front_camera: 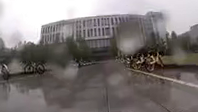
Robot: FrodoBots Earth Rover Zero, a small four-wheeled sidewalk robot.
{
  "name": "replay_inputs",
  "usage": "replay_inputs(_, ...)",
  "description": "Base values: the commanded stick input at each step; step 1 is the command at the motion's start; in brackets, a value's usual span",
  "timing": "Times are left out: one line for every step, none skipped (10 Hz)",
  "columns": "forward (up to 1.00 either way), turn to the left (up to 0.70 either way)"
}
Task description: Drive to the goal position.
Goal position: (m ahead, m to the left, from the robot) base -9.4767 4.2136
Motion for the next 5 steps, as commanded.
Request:
replay_inputs(0.7,0.01)
replay_inputs(0.7,0.01)
replay_inputs(0.7,0.01)
replay_inputs(0.7,0.01)
replay_inputs(0.7,0.01)
